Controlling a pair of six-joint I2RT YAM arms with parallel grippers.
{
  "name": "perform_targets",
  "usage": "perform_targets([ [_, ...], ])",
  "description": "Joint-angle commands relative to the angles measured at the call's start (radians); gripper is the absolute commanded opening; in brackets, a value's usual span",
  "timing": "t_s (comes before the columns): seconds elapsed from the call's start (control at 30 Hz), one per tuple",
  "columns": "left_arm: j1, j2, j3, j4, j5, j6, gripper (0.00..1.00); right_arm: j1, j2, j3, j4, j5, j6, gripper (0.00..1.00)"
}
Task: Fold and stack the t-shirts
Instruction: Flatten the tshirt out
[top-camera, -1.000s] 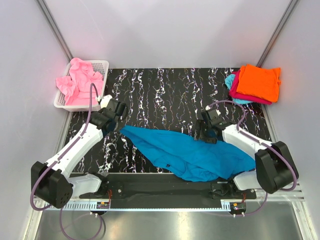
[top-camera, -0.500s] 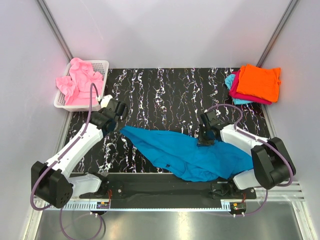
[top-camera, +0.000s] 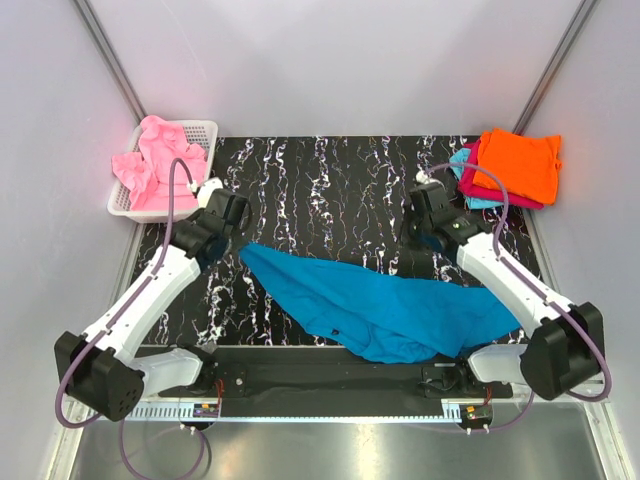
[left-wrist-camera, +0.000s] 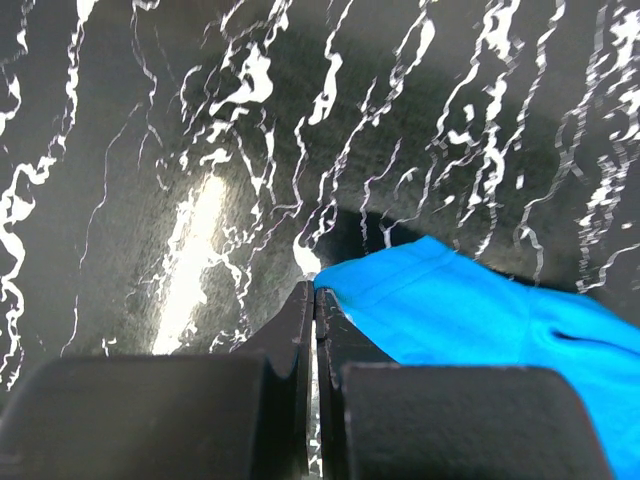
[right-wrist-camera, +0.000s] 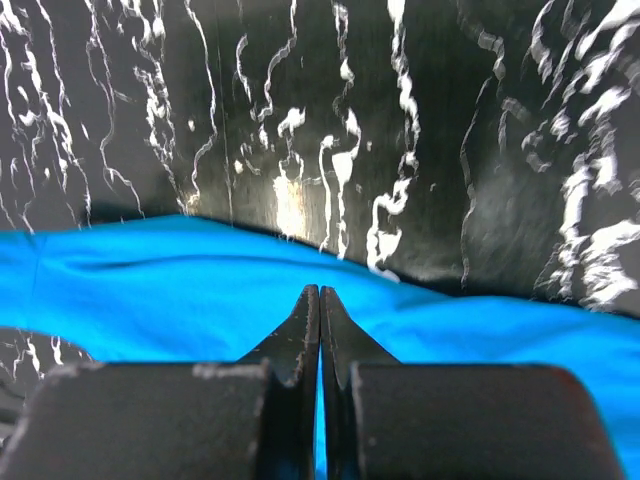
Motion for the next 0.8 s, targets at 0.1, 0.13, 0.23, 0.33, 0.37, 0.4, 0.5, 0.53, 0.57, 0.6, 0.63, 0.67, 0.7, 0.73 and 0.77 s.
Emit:
perform_targets([
  [0.1,0.003,0.006,0.103,0.008,0.016,0.023,0.00,-0.003,0.140,0.180,-0.120,0.059,-0.087,0.16],
  [0.13,0.003,0.003,0.100,0.006,0.018,0.023,0.00,-0.003,0.150,0.164,-0.113,0.045,-0.071,0.22],
  [0.23,0.003,-0.008,0.083,0.008,0.015,0.025,0.00,-0.003,0.170,0.085,-0.057,0.004,-0.047,0.42],
  [0.33,0.003,-0.015,0.068,0.008,0.018,0.028,0.00,-0.003,0.193,0.023,-0.011,-0.032,-0.027,0.48],
  [0.37,0.003,-0.016,0.063,0.008,0.018,0.027,0.00,-0.003,0.201,0.014,-0.004,-0.036,-0.027,0.48],
  [0.4,0.003,-0.016,0.058,0.008,0.019,0.027,0.00,-0.003,0.210,-0.003,0.006,-0.041,-0.024,0.48],
  [0.5,0.003,-0.016,0.051,0.008,0.018,0.025,0.00,-0.002,0.239,-0.037,0.030,-0.068,-0.013,0.47],
  [0.53,0.003,-0.017,0.049,0.008,0.018,0.023,0.00,-0.003,0.255,-0.046,0.038,-0.108,-0.014,0.47],
  [0.57,0.003,-0.017,0.048,0.006,0.019,0.023,0.00,-0.003,0.259,-0.066,0.055,-0.120,-0.011,0.47],
  [0.6,0.003,-0.016,0.045,0.009,0.019,0.023,0.00,-0.003,0.264,-0.075,0.061,-0.130,-0.002,0.47],
  [0.63,0.003,-0.017,0.043,0.009,0.019,0.022,0.00,-0.003,0.272,-0.084,0.071,-0.156,0.002,0.47],
  [0.67,0.003,-0.019,0.041,0.009,0.018,0.022,0.00,-0.002,0.275,-0.098,0.082,-0.165,0.001,0.46],
  [0.7,0.003,-0.017,0.040,0.009,0.018,0.022,0.00,-0.002,0.278,-0.103,0.087,-0.173,0.007,0.46],
  [0.73,0.001,-0.017,0.038,0.009,0.018,0.023,0.00,-0.003,0.279,-0.109,0.091,-0.183,0.010,0.46],
  [0.77,0.003,-0.016,0.038,0.009,0.018,0.022,0.00,-0.003,0.282,-0.116,0.096,-0.187,0.010,0.46],
])
